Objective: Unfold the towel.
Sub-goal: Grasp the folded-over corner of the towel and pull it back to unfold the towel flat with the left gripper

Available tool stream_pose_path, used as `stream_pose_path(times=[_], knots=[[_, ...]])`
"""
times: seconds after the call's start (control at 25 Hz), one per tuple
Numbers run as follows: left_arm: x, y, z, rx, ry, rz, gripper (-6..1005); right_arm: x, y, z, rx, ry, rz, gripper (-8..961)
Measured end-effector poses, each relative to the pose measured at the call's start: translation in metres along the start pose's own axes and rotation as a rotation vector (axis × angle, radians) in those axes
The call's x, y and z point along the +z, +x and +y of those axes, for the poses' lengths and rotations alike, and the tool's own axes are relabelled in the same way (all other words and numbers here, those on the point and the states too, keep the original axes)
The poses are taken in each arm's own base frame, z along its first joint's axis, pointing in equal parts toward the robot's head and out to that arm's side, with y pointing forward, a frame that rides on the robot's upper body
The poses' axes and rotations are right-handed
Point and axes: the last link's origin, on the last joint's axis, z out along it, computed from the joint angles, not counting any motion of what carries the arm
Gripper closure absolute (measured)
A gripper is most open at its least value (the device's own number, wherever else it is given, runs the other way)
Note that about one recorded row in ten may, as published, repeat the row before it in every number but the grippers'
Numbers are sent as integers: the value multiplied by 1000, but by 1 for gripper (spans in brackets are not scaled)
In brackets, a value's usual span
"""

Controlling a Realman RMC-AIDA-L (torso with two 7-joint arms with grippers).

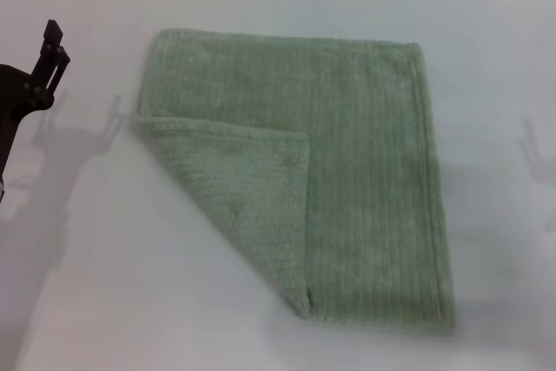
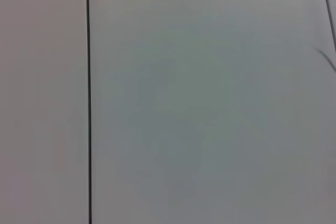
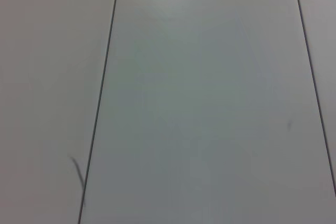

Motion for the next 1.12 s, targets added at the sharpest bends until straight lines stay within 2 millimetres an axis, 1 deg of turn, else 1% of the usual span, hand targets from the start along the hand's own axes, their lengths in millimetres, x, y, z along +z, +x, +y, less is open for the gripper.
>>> stream_pose_path(times=[0.32,0.4,0.44,0.48,0.56,0.6,0.72,0.76,0.8,0.92,0.96,1.0,1.12], knots=[[0,0,-1,1,5,1,205,3,0,0,4,-3,-6,212],[0,0,-1,3,5,1,205,3,-1,1,35,-3,-8,212],[0,0,-1,6,5,2,205,6,2,1,106,-12,9,212],[0,0,-1,7,5,2,206,6,2,1,106,-12,9,212],[1,1,-1,8,5,3,206,16,9,3,190,-55,53,213],[1,1,-1,8,5,3,206,16,9,3,190,-55,53,213],[2,0,-1,8,4,1,207,29,12,9,227,-112,78,214],[3,0,-1,10,2,-2,207,42,15,14,247,-151,124,214],[3,0,-1,10,2,-2,207,42,15,14,247,-151,124,214],[4,-1,-1,13,0,-4,208,65,18,22,274,-199,221,215],[4,-1,-1,14,2,-5,208,81,18,27,289,-225,306,215],[4,-1,-1,14,2,-5,209,81,18,27,289,-225,306,216],[4,-1,-2,15,7,-5,209,106,17,29,295,-241,446,219]])
